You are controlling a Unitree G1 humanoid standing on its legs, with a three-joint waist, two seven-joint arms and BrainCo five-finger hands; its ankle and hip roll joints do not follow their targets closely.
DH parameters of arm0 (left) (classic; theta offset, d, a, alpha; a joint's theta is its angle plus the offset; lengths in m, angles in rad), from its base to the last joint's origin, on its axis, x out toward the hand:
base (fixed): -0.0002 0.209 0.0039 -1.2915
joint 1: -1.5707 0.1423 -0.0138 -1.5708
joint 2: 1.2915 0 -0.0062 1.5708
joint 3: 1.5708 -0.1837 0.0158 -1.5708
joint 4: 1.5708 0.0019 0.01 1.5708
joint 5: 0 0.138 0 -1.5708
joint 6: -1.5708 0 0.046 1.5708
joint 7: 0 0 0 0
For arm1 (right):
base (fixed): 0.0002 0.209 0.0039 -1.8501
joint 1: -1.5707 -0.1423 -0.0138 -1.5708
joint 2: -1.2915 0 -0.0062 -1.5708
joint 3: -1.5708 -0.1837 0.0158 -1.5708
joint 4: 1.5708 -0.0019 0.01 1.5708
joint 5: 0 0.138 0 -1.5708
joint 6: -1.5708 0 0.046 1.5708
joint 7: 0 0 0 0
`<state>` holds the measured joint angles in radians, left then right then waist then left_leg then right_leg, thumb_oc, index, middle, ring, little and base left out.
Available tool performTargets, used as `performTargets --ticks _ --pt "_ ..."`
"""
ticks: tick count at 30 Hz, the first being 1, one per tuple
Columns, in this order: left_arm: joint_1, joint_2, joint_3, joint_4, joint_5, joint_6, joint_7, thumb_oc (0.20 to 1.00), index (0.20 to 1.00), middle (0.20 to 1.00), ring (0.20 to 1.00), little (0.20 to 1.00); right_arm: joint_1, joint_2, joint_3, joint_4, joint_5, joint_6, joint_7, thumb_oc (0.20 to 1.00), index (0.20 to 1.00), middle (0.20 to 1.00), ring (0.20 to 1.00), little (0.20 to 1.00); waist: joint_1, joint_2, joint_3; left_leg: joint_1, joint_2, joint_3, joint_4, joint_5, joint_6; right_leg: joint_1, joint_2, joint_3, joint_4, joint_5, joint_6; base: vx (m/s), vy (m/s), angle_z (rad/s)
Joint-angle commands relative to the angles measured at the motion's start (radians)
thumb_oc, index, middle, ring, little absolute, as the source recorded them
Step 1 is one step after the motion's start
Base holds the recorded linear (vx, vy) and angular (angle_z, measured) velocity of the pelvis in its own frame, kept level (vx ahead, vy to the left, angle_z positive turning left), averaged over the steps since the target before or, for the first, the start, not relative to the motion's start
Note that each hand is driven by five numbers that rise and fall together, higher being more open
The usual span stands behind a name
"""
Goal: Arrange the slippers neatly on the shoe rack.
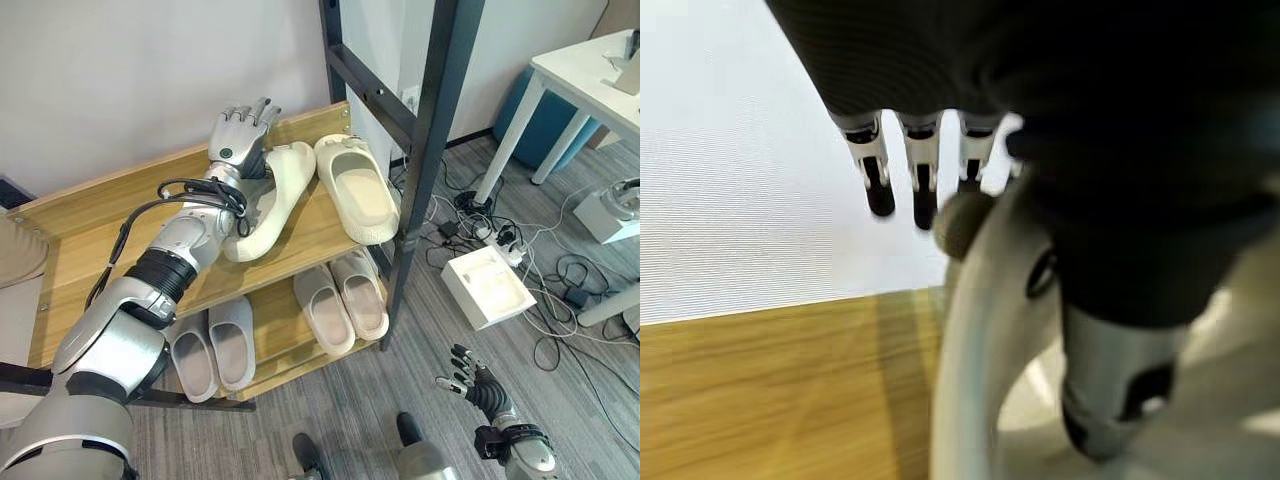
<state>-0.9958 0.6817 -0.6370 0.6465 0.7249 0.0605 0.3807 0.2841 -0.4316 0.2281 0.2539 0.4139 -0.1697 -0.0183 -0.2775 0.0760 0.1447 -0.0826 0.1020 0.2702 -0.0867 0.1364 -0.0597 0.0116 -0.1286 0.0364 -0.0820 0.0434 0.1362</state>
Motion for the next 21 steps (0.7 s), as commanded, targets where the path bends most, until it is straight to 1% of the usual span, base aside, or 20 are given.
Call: performTargets --ticks 1,2,4,6,7,9,11,12,13,16,17,18,19,21 --pt "-0.1 0.032 0.019 0.043 0.004 0.002 -0.008 1.0 1.0 1.0 1.0 1.0 0.01 -0.01 0.004 -0.069 0.021 -0.046 0.013 1.0 1.0 1.0 1.0 1.0 0.035 -0.03 -0.022 0.118 0.048 -0.06 -0.001 -0.143 -0.05 -0.034 -0.015 -0.095 -0.005 -0.028 0.043 0.0 0.004 0.2" --pt "-0.098 0.033 0.02 0.041 0.004 0.002 -0.009 1.0 1.0 1.0 1.0 1.0 0.01 -0.01 0.004 -0.069 0.021 -0.046 0.013 1.0 1.0 1.0 1.0 1.0 0.034 -0.03 -0.022 0.118 0.048 -0.061 -0.001 -0.143 -0.05 -0.033 -0.015 -0.096 -0.005 -0.029 0.043 0.0 0.009 0.18" --pt "-0.087 0.046 0.029 0.009 0.007 -0.001 -0.015 1.0 1.0 1.0 1.0 1.0 0.005 -0.006 0.005 -0.067 0.023 -0.042 0.014 1.0 1.0 1.0 1.0 1.0 0.045 -0.032 -0.023 0.118 0.045 -0.069 -0.001 -0.144 -0.05 -0.027 -0.016 -0.104 -0.005 -0.03 0.042 0.0 0.007 0.2" --pt "-0.039 0.062 0.062 -0.073 0.018 -0.009 -0.031 1.0 1.0 1.0 1.0 1.0 -0.005 0.002 0.004 -0.063 0.021 -0.037 0.014 1.0 1.0 1.0 1.0 1.0 0.063 -0.036 -0.028 0.117 0.042 -0.084 -0.001 -0.144 -0.049 -0.014 -0.019 -0.121 -0.005 -0.034 0.04 0.0 0.017 0.22" --pt "-0.036 0.063 0.065 -0.077 0.018 -0.009 -0.033 1.0 1.0 1.0 1.0 1.0 -0.005 0.002 0.005 -0.062 0.021 -0.037 0.014 1.0 1.0 1.0 1.0 1.0 0.062 -0.035 -0.028 0.117 0.042 -0.084 -0.001 -0.144 -0.049 -0.014 -0.02 -0.122 -0.005 -0.035 0.04 0.0 0.014 0.11" --pt "-0.001 0.075 0.098 -0.147 0.017 -0.019 -0.041 1.0 1.0 1.0 1.0 1.0 -0.012 0.008 0.003 -0.061 0.019 -0.029 0.015 1.0 1.0 1.0 1.0 1.0 0.077 -0.037 -0.031 0.115 0.038 -0.095 -0.001 -0.143 -0.047 -0.007 -0.022 -0.133 -0.005 -0.036 0.039 0.0 0.016 0.21" --pt "0.017 0.077 0.113 -0.173 0.018 -0.02 -0.045 1.0 1.0 1.0 1.0 1.0 -0.016 0.009 0.004 -0.059 0.016 -0.026 0.015 1.0 1.0 1.0 1.0 1.0 0.079 -0.038 -0.032 0.114 0.037 -0.099 -0.001 -0.143 -0.047 -0.004 -0.023 -0.137 -0.005 -0.037 0.039 0.0 0.012 0.15" --pt "0.062 0.07 0.153 -0.229 0.0 -0.032 -0.045 1.0 1.0 1.0 1.0 1.0 -0.024 0.017 0.005 -0.056 0.008 -0.019 0.011 1.0 1.0 1.0 1.0 1.0 0.093 -0.04 -0.035 0.113 0.032 -0.109 -0.001 -0.143 -0.044 0.001 -0.024 -0.144 -0.005 -0.038 0.037 0.0 0.01 0.11" --pt "0.066 0.071 0.156 -0.232 0.0 -0.031 -0.047 1.0 1.0 1.0 1.0 1.0 -0.024 0.017 0.006 -0.055 0.008 -0.019 0.01 1.0 1.0 1.0 1.0 1.0 0.092 -0.04 -0.035 0.113 0.032 -0.11 -0.001 -0.143 -0.044 0.002 -0.024 -0.145 -0.005 -0.038 0.037 -0.01 0.016 0.17" --pt "0.2 0.014 0.272 -0.321 -0.17 -0.083 -0.062 1.0 1.0 1.0 1.0 1.0 -0.041 0.041 0.001 -0.046 -0.01 -0.004 0.003 1.0 1.0 1.0 1.0 1.0 0.112 -0.043 -0.036 0.109 0.027 -0.122 -0.001 -0.139 -0.04 0.006 -0.027 -0.153 -0.005 -0.039 0.033 -0.01 0.008 0.14" --pt "0.208 0.015 0.278 -0.327 -0.171 -0.082 -0.065 1.0 1.0 1.0 1.0 1.0 -0.04 0.038 0.003 -0.046 -0.011 -0.004 0.002 1.0 1.0 1.0 1.0 1.0 0.11 -0.041 -0.038 0.109 0.027 -0.122 -0.001 -0.139 -0.04 0.006 -0.027 -0.153 -0.005 -0.039 0.034 -0.01 0.011 0.09" --pt "0.343 -0.062 0.361 -0.369 -0.414 -0.132 -0.094 1.0 1.0 1.0 1.0 1.0 -0.059 0.062 0.0 -0.032 -0.033 0.018 -0.012 1.0 1.0 1.0 1.0 1.0 0.124 -0.04 -0.041 0.11 0.024 -0.127 -0.001 -0.135 -0.037 0.009 -0.03 -0.158 -0.005 -0.037 0.031 0.0 0.023 0.09" --pt "0.376 -0.084 0.375 -0.371 -0.49 -0.141 -0.102 1.0 1.0 1.0 1.0 1.0 -0.068 0.067 0.002 -0.024 -0.043 0.028 -0.018 1.0 1.0 1.0 1.0 1.0 0.129 -0.038 -0.043 0.111 0.022 -0.128 -0.001 -0.134 -0.035 0.01 -0.031 -0.159 -0.005 -0.036 0.03 0.0 0.029 0.08" --pt "0.422 -0.11 0.384 -0.376 -0.59 -0.148 -0.118 1.0 1.0 1.0 1.0 1.0 -0.085 0.074 0.008 -0.01 -0.059 0.04 -0.023 1.0 1.0 1.0 1.0 1.0 0.135 -0.033 -0.045 0.111 0.021 -0.128 -0.001 -0.132 -0.034 0.011 -0.032 -0.161 -0.005 -0.035 0.029 0.01 0.028 0.04"
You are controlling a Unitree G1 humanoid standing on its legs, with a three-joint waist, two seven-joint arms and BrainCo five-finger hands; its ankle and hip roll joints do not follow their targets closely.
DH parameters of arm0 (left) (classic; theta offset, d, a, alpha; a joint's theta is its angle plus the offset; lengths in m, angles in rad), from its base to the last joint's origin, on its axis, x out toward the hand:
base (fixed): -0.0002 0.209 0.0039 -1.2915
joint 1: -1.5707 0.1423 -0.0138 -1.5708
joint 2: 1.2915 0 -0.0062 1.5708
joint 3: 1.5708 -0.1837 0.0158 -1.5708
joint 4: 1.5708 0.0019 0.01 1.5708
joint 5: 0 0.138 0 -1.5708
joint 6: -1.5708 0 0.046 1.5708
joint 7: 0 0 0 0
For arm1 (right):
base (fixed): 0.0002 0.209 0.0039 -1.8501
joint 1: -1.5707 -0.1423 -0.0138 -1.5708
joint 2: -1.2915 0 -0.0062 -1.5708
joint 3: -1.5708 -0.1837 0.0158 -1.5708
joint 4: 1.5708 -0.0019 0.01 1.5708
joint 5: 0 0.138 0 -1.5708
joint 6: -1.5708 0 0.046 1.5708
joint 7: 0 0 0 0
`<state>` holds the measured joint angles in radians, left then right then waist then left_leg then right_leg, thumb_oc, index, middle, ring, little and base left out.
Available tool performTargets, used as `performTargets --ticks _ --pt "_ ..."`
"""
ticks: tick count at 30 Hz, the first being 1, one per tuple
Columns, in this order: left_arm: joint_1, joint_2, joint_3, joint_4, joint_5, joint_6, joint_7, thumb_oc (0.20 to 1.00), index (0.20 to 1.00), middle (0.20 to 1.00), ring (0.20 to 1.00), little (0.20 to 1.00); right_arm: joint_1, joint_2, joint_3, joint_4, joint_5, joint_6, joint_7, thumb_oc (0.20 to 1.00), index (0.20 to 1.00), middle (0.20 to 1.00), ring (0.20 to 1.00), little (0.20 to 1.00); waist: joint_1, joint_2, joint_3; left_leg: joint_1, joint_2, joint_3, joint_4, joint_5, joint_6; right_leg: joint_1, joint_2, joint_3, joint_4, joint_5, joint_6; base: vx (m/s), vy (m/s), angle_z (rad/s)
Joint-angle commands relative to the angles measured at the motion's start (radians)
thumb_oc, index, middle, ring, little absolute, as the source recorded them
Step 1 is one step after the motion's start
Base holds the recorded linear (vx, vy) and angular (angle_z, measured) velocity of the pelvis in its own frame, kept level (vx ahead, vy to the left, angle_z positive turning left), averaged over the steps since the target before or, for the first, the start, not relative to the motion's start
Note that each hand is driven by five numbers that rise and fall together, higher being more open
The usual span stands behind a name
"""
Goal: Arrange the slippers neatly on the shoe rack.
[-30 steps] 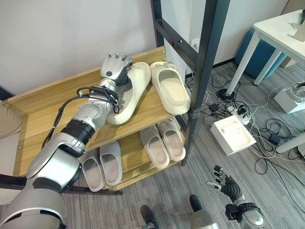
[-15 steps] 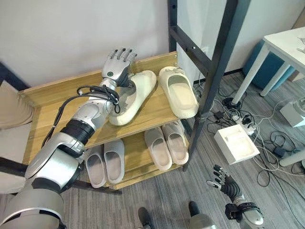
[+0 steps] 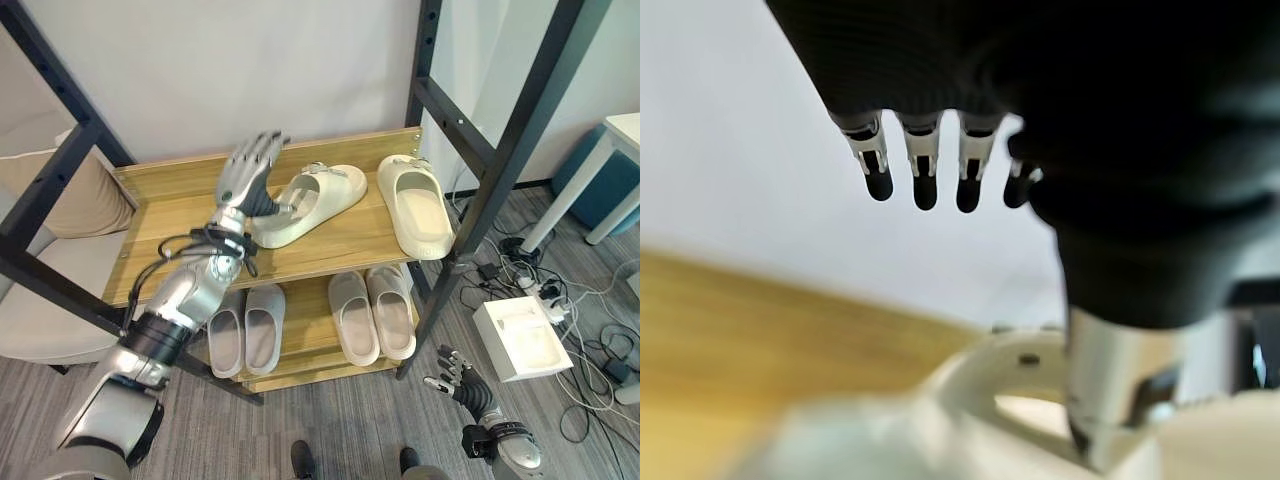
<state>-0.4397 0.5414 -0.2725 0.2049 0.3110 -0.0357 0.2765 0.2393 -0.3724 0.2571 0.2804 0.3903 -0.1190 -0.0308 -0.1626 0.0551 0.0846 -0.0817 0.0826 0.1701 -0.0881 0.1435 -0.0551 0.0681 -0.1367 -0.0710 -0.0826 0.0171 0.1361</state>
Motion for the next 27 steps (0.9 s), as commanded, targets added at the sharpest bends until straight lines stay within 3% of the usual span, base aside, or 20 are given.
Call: performTargets --ticks 1,4,7,13,19,24,27 --pt "-0.109 0.023 0.023 0.061 -0.22 -0.055 -0.026 1.0 1.0 1.0 1.0 1.0 -0.049 0.015 -0.021 -0.032 -0.036 -0.004 -0.011 1.0 1.0 1.0 1.0 1.0 0.022 -0.011 0.014 0.109 0.04 -0.028 0.001 -0.138 -0.037 -0.044 -0.025 -0.056 -0.005 -0.009 0.03 0.0 0.034 0.05" --pt "-0.051 -0.016 0.01 0.074 -0.409 -0.061 -0.082 1.0 1.0 1.0 1.0 1.0 -0.112 0.016 -0.019 -0.001 -0.029 0.017 -0.025 1.0 1.0 1.0 1.0 1.0 0.035 -0.01 0.009 0.106 0.037 -0.034 0.001 -0.136 -0.035 -0.042 -0.026 -0.06 -0.005 -0.007 0.03 0.0 0.018 0.06" --pt "-0.042 -0.02 -0.009 0.08 -0.454 -0.056 -0.106 1.0 1.0 1.0 1.0 1.0 -0.148 0.014 -0.013 0.022 -0.019 0.025 -0.031 1.0 1.0 1.0 1.0 1.0 0.039 -0.01 0.007 0.105 0.034 -0.037 0.001 -0.135 -0.034 -0.042 -0.027 -0.064 -0.005 -0.007 0.029 0.01 0.006 0.04" --pt "0.023 -0.051 -0.057 0.034 -0.706 -0.042 -0.177 1.0 1.0 1.0 1.0 1.0 -0.22 0.002 0.002 0.039 0.006 0.053 -0.043 1.0 1.0 1.0 1.0 1.0 0.052 -0.011 0.002 0.102 0.031 -0.045 0.001 -0.134 -0.032 -0.041 -0.03 -0.069 -0.005 -0.003 0.029 0.0 0.0 0.0" --pt "0.207 0.019 -0.102 -0.284 -1.033 0.004 -0.291 1.0 1.0 1.0 1.0 1.0 -0.151 -0.049 -0.007 -0.103 0.048 0.083 -0.004 1.0 1.0 1.0 1.0 1.0 0.054 -0.012 0.0 0.102 0.031 -0.039 0.001 -0.133 -0.029 -0.045 -0.031 -0.064 -0.005 0.0 0.03 0.0 0.0 -0.01" --pt "0.23 0.032 -0.132 -0.374 -1.129 0.025 -0.308 1.0 1.0 1.0 1.0 1.0 -0.104 -0.076 -0.009 -0.158 0.062 0.089 0.021 1.0 1.0 1.0 1.0 1.0 0.053 -0.015 0.0 0.102 0.033 -0.04 0.001 -0.131 -0.029 -0.046 -0.028 -0.062 -0.005 -0.001 0.029 0.0 0.0 0.0" --pt "0.223 0.02 -0.148 -0.386 -1.116 0.028 -0.31 1.0 1.0 1.0 1.0 1.0 -0.101 -0.077 -0.006 -0.165 0.061 0.089 0.023 1.0 1.0 1.0 1.0 1.0 0.053 -0.016 0.002 0.102 0.033 -0.041 0.001 -0.13 -0.029 -0.045 -0.028 -0.061 -0.005 -0.002 0.028 0.0 0.0 0.0"
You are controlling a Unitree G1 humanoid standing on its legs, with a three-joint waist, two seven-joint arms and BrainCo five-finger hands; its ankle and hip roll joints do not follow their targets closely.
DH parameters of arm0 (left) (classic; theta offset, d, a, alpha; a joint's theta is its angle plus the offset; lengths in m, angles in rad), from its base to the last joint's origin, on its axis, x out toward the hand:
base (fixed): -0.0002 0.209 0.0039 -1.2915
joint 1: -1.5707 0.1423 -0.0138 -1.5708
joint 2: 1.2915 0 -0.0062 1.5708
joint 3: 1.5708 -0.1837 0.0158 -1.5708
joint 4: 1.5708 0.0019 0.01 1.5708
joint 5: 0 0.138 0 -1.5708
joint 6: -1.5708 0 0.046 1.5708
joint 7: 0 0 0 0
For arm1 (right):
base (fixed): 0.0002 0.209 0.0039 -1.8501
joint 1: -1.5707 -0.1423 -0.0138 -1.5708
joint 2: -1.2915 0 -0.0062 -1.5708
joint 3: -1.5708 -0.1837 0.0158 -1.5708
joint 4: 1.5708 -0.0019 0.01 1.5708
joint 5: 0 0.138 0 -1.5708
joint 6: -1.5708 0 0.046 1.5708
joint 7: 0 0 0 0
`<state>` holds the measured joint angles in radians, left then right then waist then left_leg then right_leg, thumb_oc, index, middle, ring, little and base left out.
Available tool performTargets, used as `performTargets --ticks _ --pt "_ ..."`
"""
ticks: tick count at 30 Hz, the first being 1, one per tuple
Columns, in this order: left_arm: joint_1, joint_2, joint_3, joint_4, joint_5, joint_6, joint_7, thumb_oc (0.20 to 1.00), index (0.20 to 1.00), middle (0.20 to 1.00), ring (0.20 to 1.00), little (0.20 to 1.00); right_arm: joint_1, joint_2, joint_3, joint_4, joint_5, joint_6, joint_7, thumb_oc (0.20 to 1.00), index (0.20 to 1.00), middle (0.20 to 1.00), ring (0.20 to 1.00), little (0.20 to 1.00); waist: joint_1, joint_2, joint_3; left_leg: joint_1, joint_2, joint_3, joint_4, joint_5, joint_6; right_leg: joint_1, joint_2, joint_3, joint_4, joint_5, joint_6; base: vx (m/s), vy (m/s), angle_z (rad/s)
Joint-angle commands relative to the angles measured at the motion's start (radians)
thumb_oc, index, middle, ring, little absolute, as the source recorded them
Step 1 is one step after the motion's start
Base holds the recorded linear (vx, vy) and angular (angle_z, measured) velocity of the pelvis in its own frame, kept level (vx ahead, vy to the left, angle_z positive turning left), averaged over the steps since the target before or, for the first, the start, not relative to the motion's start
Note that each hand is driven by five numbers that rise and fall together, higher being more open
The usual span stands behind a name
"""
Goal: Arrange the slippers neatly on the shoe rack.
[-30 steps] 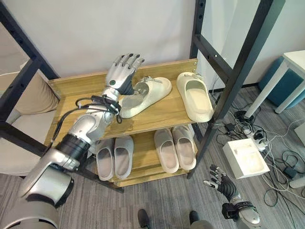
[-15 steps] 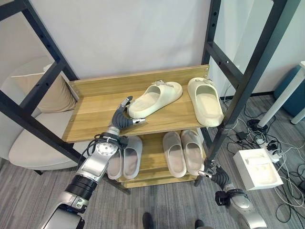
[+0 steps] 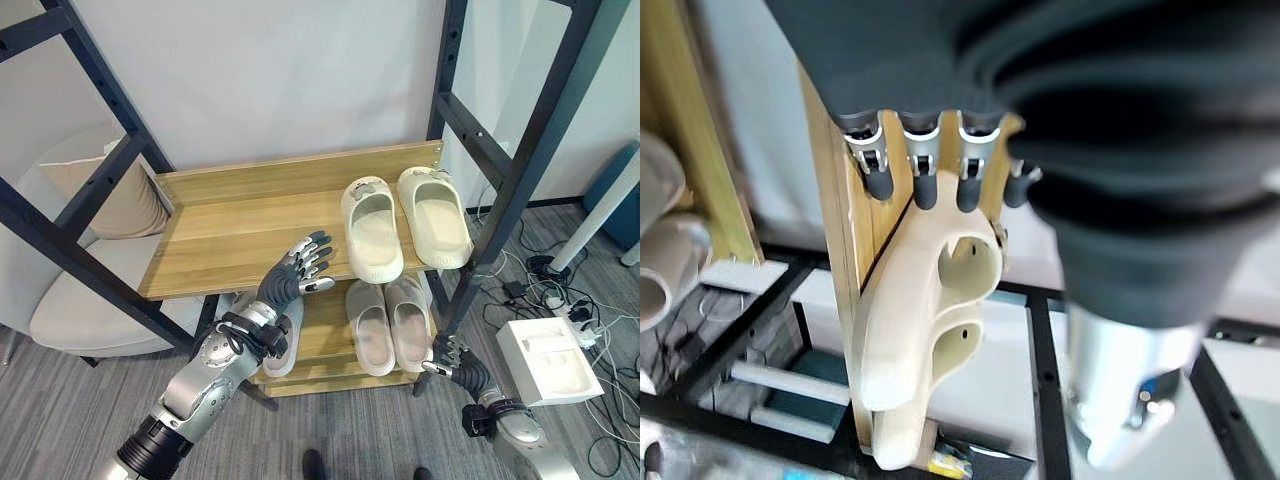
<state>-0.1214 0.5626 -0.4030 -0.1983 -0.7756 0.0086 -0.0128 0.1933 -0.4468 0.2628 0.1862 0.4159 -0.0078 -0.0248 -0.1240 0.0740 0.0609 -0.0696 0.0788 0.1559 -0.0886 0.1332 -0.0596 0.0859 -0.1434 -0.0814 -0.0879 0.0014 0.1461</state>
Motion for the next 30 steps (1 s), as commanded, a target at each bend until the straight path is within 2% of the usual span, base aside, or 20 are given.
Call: performTargets --ticks 1,7,15,17,19,20,22,25,27,28,29,30 --pt "-0.102 -0.018 -0.026 0.025 -0.028 -0.015 -0.016 1.0 1.0 1.0 1.0 1.0 -0.056 -0.001 -0.009 -0.07 0.035 -0.021 0.017 1.0 1.0 1.0 1.0 1.0 0.014 -0.036 0.025 0.09 0.037 -0.028 0.001 -0.12 -0.025 -0.062 -0.02 -0.051 0.001 0.012 0.018 0.0 0.0 0.0" --pt "-0.271 -0.187 -0.105 0.134 0.079 -0.014 0.034 1.0 1.0 1.0 1.0 1.0 -0.119 0.04 0.027 -0.022 0.003 -0.017 -0.019 1.0 1.0 1.0 1.0 1.0 0.004 -0.042 0.027 0.086 0.036 -0.036 0.001 -0.12 -0.022 -0.065 -0.018 -0.053 0.001 0.008 0.014 0.0 0.0 0.01" --pt "-0.375 -0.266 -0.121 0.254 0.176 -0.036 0.086 1.0 1.0 1.0 1.0 1.0 -0.149 0.075 0.039 0.039 -0.005 -0.031 -0.054 1.0 1.0 1.0 1.0 1.0 -0.008 -0.047 0.028 0.093 0.037 -0.033 0.001 -0.126 -0.02 -0.062 -0.017 -0.051 0.001 0.006 0.013 0.0 -0.002 0.01" --pt "-0.359 -0.249 -0.098 0.238 0.216 -0.047 0.087 1.0 1.0 1.0 1.0 1.0 -0.148 0.078 0.032 0.041 -0.001 -0.038 -0.055 1.0 1.0 1.0 1.0 1.0 -0.005 -0.048 0.027 0.096 0.037 -0.033 0.001 -0.126 -0.02 -0.058 -0.017 -0.052 0.001 0.005 0.013 0.0 0.0 0.0" --pt "-0.292 -0.232 -0.013 0.203 0.239 -0.081 0.125 1.0 1.0 1.0 1.0 1.0 -0.147 0.094 0.019 0.05 0.001 -0.053 -0.064 1.0 1.0 1.0 1.0 1.0 0.01 -0.053 0.028 0.097 0.037 -0.038 0.001 -0.126 -0.02 -0.052 -0.016 -0.058 0.001 0.002 0.01 0.0 0.0 0.0" --pt "-0.291 -0.232 -0.013 0.202 0.239 -0.081 0.125 1.0 1.0 1.0 1.0 1.0 -0.147 0.094 0.02 0.05 0.001 -0.053 -0.064 1.0 1.0 1.0 1.0 1.0 0.01 -0.053 0.028 0.097 0.037 -0.038 0.001 -0.126 -0.02 -0.052 -0.016 -0.058 0.001 0.002 0.01 0.0 0.0 0.0" --pt "-0.225 -0.225 0.081 0.117 0.194 -0.146 0.15 1.0 1.0 1.0 1.0 1.0 -0.145 0.107 0.012 0.058 0.008 -0.076 -0.069 1.0 1.0 1.0 1.0 1.0 0.025 -0.059 0.029 0.095 0.038 -0.046 0.001 -0.123 -0.022 -0.048 -0.016 -0.064 0.001 0.001 0.007 0.0 0.0 0.0" --pt "-0.179 -0.231 0.122 0.037 0.14 -0.185 0.119 1.0 1.0 1.0 1.0 1.0 -0.142 0.11 0.01 0.073 0.007 -0.092 -0.068 1.0 1.0 1.0 1.0 1.0 0.032 -0.064 0.031 0.094 0.037 -0.052 0.001 -0.122 -0.023 -0.044 -0.016 -0.067 0.001 0.0 0.006 0.0 0.0 0.0" --pt "-0.146 -0.22 0.149 -0.06 0.09 -0.213 0.054 1.0 1.0 1.0 1.0 1.0 -0.136 0.111 0.008 0.092 0.013 -0.104 -0.056 1.0 1.0 1.0 1.0 1.0 0.04 -0.068 0.031 0.094 0.037 -0.056 0.001 -0.123 -0.024 -0.042 -0.017 -0.07 0.001 -0.001 0.007 -0.01 0.015 0.12" --pt "-0.112 -0.201 0.145 -0.171 0.034 -0.22 -0.041 1.0 1.0 1.0 1.0 1.0 -0.135 0.113 0.005 0.121 0.012 -0.108 -0.039 1.0 1.0 1.0 1.0 1.0 0.049 -0.069 0.029 0.094 0.036 -0.06 0.001 -0.125 -0.025 -0.04 -0.019 -0.074 0.001 -0.001 0.009 0.0 0.021 0.17" --pt "-0.11 -0.2 0.146 -0.172 0.033 -0.219 -0.042 1.0 1.0 1.0 1.0 1.0 -0.135 0.113 0.006 0.121 0.012 -0.109 -0.039 1.0 1.0 1.0 1.0 1.0 0.049 -0.069 0.029 0.094 0.036 -0.06 0.001 -0.125 -0.025 -0.04 -0.019 -0.074 0.001 -0.001 0.009 0.0 0.021 0.18" --pt "-0.102 -0.187 0.138 -0.208 0.003 -0.212 -0.086 1.0 1.0 1.0 1.0 1.0 -0.139 0.116 0.006 0.14 0.009 -0.109 -0.031 1.0 1.0 1.0 1.0 1.0 0.053 -0.07 0.028 0.093 0.036 -0.061 0.001 -0.126 -0.025 -0.038 -0.019 -0.076 0.001 -0.002 0.009 0.0 0.013 0.13"
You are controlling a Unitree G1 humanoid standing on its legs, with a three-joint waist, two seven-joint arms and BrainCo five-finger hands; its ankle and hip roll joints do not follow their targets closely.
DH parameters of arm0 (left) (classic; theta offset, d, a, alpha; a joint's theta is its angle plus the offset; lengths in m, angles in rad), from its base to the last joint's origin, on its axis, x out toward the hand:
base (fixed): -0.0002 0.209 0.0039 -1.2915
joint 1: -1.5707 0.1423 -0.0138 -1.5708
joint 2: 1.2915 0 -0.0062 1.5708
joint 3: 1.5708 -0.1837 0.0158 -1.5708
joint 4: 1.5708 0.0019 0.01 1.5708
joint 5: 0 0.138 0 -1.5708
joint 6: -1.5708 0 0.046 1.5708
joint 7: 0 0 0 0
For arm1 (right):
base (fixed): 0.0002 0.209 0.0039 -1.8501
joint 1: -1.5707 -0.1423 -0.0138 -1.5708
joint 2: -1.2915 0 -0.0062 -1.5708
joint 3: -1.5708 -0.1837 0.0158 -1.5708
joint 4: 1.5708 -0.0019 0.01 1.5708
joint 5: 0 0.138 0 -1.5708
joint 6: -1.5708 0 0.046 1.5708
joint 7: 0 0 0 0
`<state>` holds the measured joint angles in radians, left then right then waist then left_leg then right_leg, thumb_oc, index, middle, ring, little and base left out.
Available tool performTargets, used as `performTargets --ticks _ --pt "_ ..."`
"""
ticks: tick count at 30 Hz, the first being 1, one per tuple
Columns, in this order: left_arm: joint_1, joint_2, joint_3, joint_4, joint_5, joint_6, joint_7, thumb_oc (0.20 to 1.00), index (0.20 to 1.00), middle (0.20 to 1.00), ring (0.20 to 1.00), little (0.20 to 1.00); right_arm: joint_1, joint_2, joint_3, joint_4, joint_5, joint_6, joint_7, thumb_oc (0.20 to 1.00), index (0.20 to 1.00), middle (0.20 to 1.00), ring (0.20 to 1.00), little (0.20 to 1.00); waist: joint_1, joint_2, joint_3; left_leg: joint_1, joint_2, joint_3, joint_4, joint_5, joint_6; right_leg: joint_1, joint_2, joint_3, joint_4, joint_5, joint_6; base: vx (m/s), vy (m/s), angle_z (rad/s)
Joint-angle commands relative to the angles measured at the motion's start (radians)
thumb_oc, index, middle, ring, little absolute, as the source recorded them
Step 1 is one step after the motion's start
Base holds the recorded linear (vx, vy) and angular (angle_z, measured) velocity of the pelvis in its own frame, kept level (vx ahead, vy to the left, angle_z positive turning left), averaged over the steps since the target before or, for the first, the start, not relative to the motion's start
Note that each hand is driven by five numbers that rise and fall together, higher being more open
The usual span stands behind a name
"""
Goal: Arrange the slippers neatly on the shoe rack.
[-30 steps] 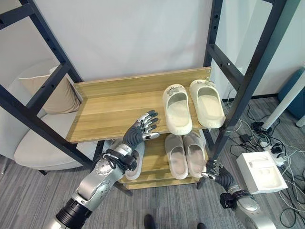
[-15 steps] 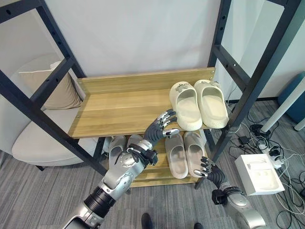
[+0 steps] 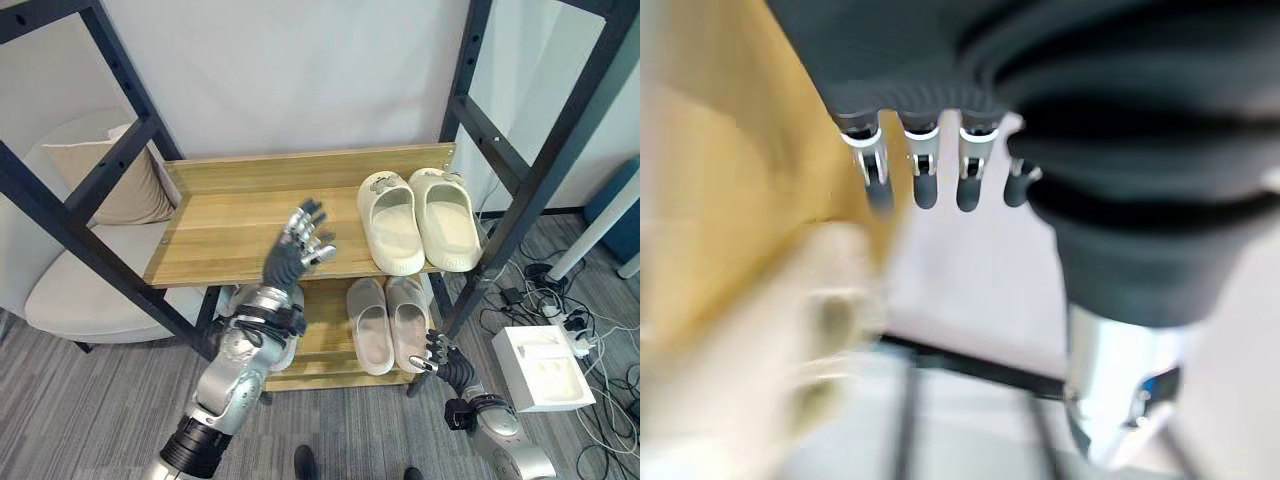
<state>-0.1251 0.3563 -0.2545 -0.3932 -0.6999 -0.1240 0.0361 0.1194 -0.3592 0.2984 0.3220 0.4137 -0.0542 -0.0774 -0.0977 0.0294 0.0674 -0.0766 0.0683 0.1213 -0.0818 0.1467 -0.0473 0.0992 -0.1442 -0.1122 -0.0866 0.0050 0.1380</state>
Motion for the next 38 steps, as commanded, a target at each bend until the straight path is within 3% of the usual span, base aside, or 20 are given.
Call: performTargets --ticks 1,5,6,7,9,10,14,15,19,23,29,38 --pt "-0.093 0.048 -0.036 -0.071 -0.109 -0.069 -0.208 1.0 1.0 1.0 1.0 1.0 -0.077 0.031 -0.028 0.041 0.007 -0.061 0.037 1.0 1.0 1.0 1.0 1.0 0.033 -0.026 0.02 0.101 0.045 -0.03 -0.005 -0.143 -0.037 -0.049 -0.019 -0.049 -0.001 -0.006 0.017 0.0 0.017 0.05" --pt "-0.084 0.075 -0.119 -0.092 -0.136 -0.025 -0.29 1.0 1.0 1.0 1.0 1.0 -0.109 0.042 -0.008 0.094 -0.008 -0.06 0.058 1.0 1.0 1.0 1.0 1.0 0.042 -0.027 0.016 0.103 0.044 -0.033 -0.005 -0.146 -0.035 -0.045 -0.018 -0.052 -0.001 -0.009 0.016 0.0 0.009 0.01" --pt "-0.079 0.101 -0.153 -0.037 -0.097 -0.016 -0.326 1.0 1.0 1.0 1.0 1.0 0.033 0.034 0.006 -0.037 -0.033 -0.063 0.122 1.0 1.0 1.0 1.0 1.0 0.023 -0.027 0.02 0.106 0.045 -0.025 -0.005 -0.148 -0.035 -0.047 -0.018 -0.047 -0.001 -0.007 0.02 0.0 0.0 0.0" --pt "-0.078 0.099 -0.154 -0.036 -0.097 -0.017 -0.326 1.0 1.0 1.0 1.0 1.0 0.037 0.033 0.005 -0.041 -0.033 -0.061 0.122 1.0 1.0 1.0 1.0 1.0 0.024 -0.026 0.018 0.106 0.045 -0.024 -0.005 -0.148 -0.035 -0.047 -0.018 -0.046 -0.001 -0.007 0.02 -0.02 0.04 0.06" --pt "-0.061 0.16 -0.22 -0.002 -0.014 0.001 -0.37 1.0 1.0 1.0 1.0 1.0 0.081 -0.009 -0.02 -0.037 -0.078 -0.063 0.155 1.0 1.0 1.0 1.0 1.0 0.003 -0.023 0.021 0.109 0.047 -0.015 -0.005 -0.151 -0.035 -0.049 -0.015 -0.041 -0.001 -0.006 0.022 -0.02 0.031 -0.08" --pt "-0.02 0.238 -0.304 0.11 0.163 -0.009 -0.409 1.0 1.0 1.0 1.0 1.0 0.071 -0.018 -0.013 -0.011 -0.098 -0.072 0.164 1.0 1.0 1.0 1.0 1.0 -0.007 -0.018 0.022 0.112 0.047 -0.012 -0.005 -0.153 -0.034 -0.049 -0.014 -0.037 -0.001 -0.007 0.024 -0.02 0.032 -0.19" --pt "-0.006 0.241 -0.338 0.216 0.274 -0.017 -0.411 1.0 1.0 1.0 1.0 1.0 0.059 -0.016 -0.008 -0.005 -0.097 -0.07 0.166 1.0 1.0 1.0 1.0 1.0 -0.012 -0.016 0.019 0.117 0.047 -0.007 -0.005 -0.157 -0.034 -0.047 -0.014 -0.032 -0.001 -0.008 0.025 0.0 0.024 -0.06" --pt "0.032 0.235 -0.357 0.355 0.436 -0.019 -0.379 1.0 1.0 1.0 1.0 1.0 0.05 -0.02 -0.014 -0.008 -0.092 -0.07 0.159 1.0 1.0 1.0 1.0 1.0 -0.02 -0.015 0.018 0.122 0.048 -0.003 -0.005 -0.158 -0.032 -0.047 -0.013 -0.027 -0.001 -0.008 0.024 0.01 0.018 -0.08" --pt "0.107 0.183 -0.339 0.519 0.528 -0.015 -0.34 1.0 1.0 1.0 1.0 1.0 0.054 -0.023 -0.021 -0.014 -0.089 -0.068 0.149 1.0 1.0 1.0 1.0 1.0 -0.024 -0.015 0.016 0.127 0.048 0.002 -0.005 -0.159 -0.03 -0.046 -0.013 -0.022 -0.001 -0.008 0.022 0.0 0.016 -0.1" --pt "0.177 0.078 -0.242 0.697 0.506 0.008 -0.238 1.0 1.0 1.0 1.0 1.0 0.062 -0.005 -0.029 -0.016 -0.08 -0.067 0.122 1.0 1.0 1.0 1.0 1.0 -0.02 -0.017 0.013 0.128 0.047 0.001 -0.005 -0.157 -0.028 -0.045 -0.013 -0.019 -0.001 -0.007 0.017 0.0 -0.004 0.01" --pt "0.205 -0.102 -0.046 0.919 0.191 0.029 -0.049 1.0 1.0 1.0 1.0 1.0 0.05 0.039 -0.035 0.011 -0.09 -0.074 0.051 1.0 1.0 1.0 1.0 1.0 -0.001 -0.033 0.017 0.123 0.047 -0.007 -0.005 -0.144 -0.024 -0.044 -0.009 -0.024 -0.001 -0.007 0.006 -0.01 -0.018 0.03" --pt "0.196 -0.138 0.064 0.966 0.137 -0.004 0.057 1.0 1.0 1.0 1.0 1.0 0.033 0.051 -0.046 0.058 -0.114 -0.079 -0.018 1.0 1.0 1.0 1.0 1.0 0.002 -0.039 0.022 0.128 0.048 -0.005 -0.005 -0.144 -0.023 -0.037 -0.011 -0.022 -0.001 -0.009 0.003 0.0 -0.003 0.0"
